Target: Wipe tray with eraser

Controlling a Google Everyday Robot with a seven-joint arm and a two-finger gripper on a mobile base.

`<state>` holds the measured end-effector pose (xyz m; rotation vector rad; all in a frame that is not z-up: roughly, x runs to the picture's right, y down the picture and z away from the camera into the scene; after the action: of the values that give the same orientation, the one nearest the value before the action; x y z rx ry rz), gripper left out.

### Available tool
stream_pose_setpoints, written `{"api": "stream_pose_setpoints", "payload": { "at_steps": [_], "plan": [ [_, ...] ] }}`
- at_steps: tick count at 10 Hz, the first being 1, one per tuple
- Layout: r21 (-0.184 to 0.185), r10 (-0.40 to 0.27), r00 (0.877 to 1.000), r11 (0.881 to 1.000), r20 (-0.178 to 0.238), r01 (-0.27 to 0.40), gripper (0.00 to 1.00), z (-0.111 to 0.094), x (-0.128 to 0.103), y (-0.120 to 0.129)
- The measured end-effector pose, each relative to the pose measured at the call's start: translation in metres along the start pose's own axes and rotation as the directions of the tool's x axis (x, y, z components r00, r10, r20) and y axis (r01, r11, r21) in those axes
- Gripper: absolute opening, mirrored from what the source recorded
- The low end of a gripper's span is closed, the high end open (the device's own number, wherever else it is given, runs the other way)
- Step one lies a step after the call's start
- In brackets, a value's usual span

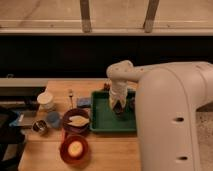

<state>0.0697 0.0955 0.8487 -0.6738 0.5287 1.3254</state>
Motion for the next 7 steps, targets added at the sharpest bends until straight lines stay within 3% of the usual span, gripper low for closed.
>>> {"api": "stream_pose_setpoints", "payload": {
  "at_steps": [4, 7],
  "plan": [
    [-0.056, -0.069, 0.997, 0.996, -0.017, 0.068, 0.17, 0.009, -0.008, 0.035],
    [-0.080, -0.064, 0.996, 0.995, -0.060, 0.059, 0.17, 0.018, 0.022, 0.033]
  ]
}}
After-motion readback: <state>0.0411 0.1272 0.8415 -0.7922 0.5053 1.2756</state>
